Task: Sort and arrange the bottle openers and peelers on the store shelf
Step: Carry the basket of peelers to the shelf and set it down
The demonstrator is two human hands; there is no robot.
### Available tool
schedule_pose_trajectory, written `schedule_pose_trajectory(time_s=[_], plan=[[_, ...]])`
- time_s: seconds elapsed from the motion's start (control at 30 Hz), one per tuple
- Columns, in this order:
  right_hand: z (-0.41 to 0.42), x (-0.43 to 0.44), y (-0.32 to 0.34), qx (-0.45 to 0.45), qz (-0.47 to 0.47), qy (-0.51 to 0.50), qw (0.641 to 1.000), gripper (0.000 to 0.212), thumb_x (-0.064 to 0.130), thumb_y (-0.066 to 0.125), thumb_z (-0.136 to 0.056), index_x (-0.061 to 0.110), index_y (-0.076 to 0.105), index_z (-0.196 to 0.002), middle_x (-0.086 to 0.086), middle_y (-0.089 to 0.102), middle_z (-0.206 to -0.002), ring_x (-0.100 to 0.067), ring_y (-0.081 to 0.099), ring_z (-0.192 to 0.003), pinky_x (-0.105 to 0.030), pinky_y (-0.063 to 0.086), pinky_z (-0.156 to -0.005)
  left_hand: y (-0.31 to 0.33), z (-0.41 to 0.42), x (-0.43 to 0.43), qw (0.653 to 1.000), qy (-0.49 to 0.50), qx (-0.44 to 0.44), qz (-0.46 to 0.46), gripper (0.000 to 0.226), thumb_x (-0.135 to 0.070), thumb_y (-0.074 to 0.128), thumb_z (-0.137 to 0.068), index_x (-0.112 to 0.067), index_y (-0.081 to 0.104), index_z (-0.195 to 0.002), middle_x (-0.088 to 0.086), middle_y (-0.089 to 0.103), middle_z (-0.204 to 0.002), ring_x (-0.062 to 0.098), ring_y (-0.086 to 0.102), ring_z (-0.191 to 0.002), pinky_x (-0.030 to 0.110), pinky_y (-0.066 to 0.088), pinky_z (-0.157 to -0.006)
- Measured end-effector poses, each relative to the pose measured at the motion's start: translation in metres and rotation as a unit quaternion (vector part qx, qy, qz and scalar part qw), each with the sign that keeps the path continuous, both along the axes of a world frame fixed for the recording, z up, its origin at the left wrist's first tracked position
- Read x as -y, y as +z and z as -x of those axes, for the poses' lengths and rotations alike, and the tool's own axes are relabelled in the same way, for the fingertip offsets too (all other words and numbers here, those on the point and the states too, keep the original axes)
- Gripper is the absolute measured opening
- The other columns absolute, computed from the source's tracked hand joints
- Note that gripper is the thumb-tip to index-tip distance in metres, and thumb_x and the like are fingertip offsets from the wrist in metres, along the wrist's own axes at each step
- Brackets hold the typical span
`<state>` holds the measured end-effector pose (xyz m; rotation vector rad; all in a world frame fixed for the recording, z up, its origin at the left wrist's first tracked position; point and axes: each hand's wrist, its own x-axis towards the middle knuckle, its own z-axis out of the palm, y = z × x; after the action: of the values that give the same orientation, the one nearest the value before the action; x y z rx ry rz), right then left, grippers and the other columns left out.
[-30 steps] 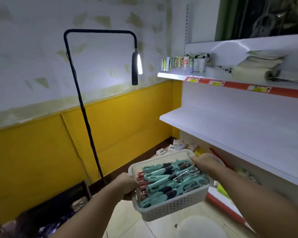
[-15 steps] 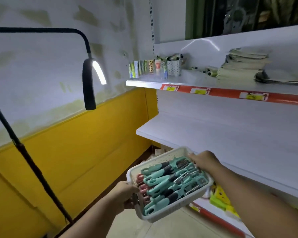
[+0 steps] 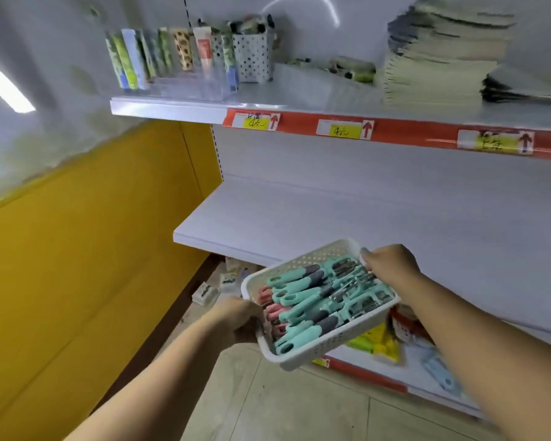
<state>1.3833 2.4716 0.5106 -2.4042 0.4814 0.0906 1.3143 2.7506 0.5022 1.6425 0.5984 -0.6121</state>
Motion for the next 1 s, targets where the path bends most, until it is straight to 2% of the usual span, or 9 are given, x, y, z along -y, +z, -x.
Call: schedule_pose_trajectory(time_s=[0.17, 0.23, 0.3, 0.37, 0.47, 0.6, 0.73, 0.83, 1.0], plan=[[-0.096, -0.04, -0.033, -0.023, -0.001, 0.019, 1.0, 0.047, 0.035, 0.054, -0.093, -0.001, 0.056, -0.062, -0.016, 0.049, -0.055, -0.023, 0.041, -0.051, -0.031, 0.029, -0.054, -0.025, -0.089, -0.038, 0.999, -0.024, -0.009, 0.025, 0.015, 0.004, 0.054, -0.087, -0.006, 0.063, -0.092, 0.007, 0.073, -0.068, 0.021, 0.072, -0.067, 0.033, 0.06, -0.058], [-0.123, -0.05, -0.044, -0.026, -0.011, 0.026, 0.999, 0.054, 0.04, 0.056, -0.092, -0.01, 0.063, -0.074, -0.03, 0.062, -0.072, -0.027, 0.051, -0.055, -0.03, 0.033, -0.056, -0.031, -0.109, -0.048, 0.999, -0.017, 0.005, 0.033, 0.014, 0.001, 0.053, -0.09, -0.008, 0.063, -0.089, 0.006, 0.074, -0.068, 0.02, 0.073, -0.067, 0.032, 0.06, -0.058], [-0.156, -0.065, -0.057, -0.017, -0.018, 0.046, 0.999, 0.058, 0.048, 0.057, -0.089, -0.01, 0.064, -0.088, -0.029, 0.065, -0.091, -0.039, 0.065, -0.07, -0.034, 0.046, -0.057, -0.037, -0.133, -0.06, 0.999, -0.006, 0.021, 0.037, 0.01, -0.002, 0.057, -0.088, -0.009, 0.064, -0.091, 0.009, 0.075, -0.075, 0.023, 0.073, -0.071, 0.036, 0.061, -0.064], [-0.19, -0.085, -0.063, -0.016, -0.011, 0.064, 0.998, 0.059, 0.052, 0.059, -0.086, -0.006, 0.066, -0.087, -0.026, 0.067, -0.09, -0.039, 0.067, -0.082, -0.041, 0.052, -0.061, -0.046, -0.159, -0.076, 0.999, 0.025, 0.022, 0.043, 0.008, -0.004, 0.058, -0.088, -0.008, 0.064, -0.092, 0.014, 0.075, -0.082, 0.028, 0.073, -0.077, 0.039, 0.061, -0.067], [-0.24, -0.121, -0.06, -0.015, 0.027, 0.107, 0.994, 0.041, 0.04, 0.063, -0.087, 0.0, 0.071, -0.082, -0.024, 0.068, -0.082, -0.037, 0.065, -0.074, -0.032, 0.04, -0.057, -0.053, -0.192, -0.104, 0.993, 0.095, 0.025, 0.06, 0.012, -0.013, 0.058, -0.092, -0.005, 0.065, -0.088, 0.017, 0.074, -0.082, 0.028, 0.072, -0.073, 0.037, 0.061, -0.063], [-0.29, -0.178, -0.044, 0.05, 0.058, 0.163, 0.984, 0.026, 0.018, 0.057, -0.089, -0.005, 0.067, -0.093, -0.027, 0.067, -0.092, -0.041, 0.063, -0.086, -0.046, 0.055, -0.073, -0.06, -0.225, -0.141, 0.984, 0.163, 0.053, 0.057, 0.016, -0.012, 0.051, -0.095, -0.001, 0.063, -0.093, 0.017, 0.072, -0.078, 0.022, 0.069, -0.058, 0.029, 0.057, -0.05], [-0.307, -0.22, -0.035, 0.088, 0.078, 0.206, 0.972, 0.025, 0.011, 0.053, -0.091, 0.003, 0.064, -0.112, -0.019, 0.066, -0.11, -0.037, 0.062, -0.095, -0.045, 0.053, -0.084, -0.071, -0.253, -0.153, 0.974, 0.208, 0.053, 0.073, 0.012, -0.008, 0.049, -0.095, -0.002, 0.059, -0.092, 0.019, 0.07, -0.081, 0.026, 0.069, -0.065, 0.031, 0.059, -0.052], [-0.298, -0.232, -0.046, 0.072, 0.048, 0.237, 0.968, 0.029, 0.013, 0.053, -0.092, 0.008, 0.063, -0.119, -0.014, 0.066, -0.116, -0.033, 0.063, -0.099, -0.04, 0.053, -0.085, -0.085, -0.274, -0.154, 0.963, 0.252, 0.045, 0.079, 0.013, -0.009, 0.047, -0.096, -0.001, 0.057, -0.096, 0.017, 0.068, -0.078, 0.021, 0.066, -0.056, 0.026, 0.055, -0.044], [-0.278, -0.218, -0.069, 0.035, 0.073, 0.295, 0.952, 0.033, 0.02, 0.053, -0.095, 0.012, 0.058, -0.127, -0.007, 0.06, -0.128, -0.024, 0.057, -0.117, -0.032, 0.046, -0.097, -0.101, -0.323, -0.158, 0.948, 0.298, 0.072, 0.088, 0.026, -0.024, 0.053, -0.096, -0.001, 0.059, -0.108, 0.021, 0.069, -0.099, 0.025, 0.067, -0.068, 0.028, 0.055, -0.045]])
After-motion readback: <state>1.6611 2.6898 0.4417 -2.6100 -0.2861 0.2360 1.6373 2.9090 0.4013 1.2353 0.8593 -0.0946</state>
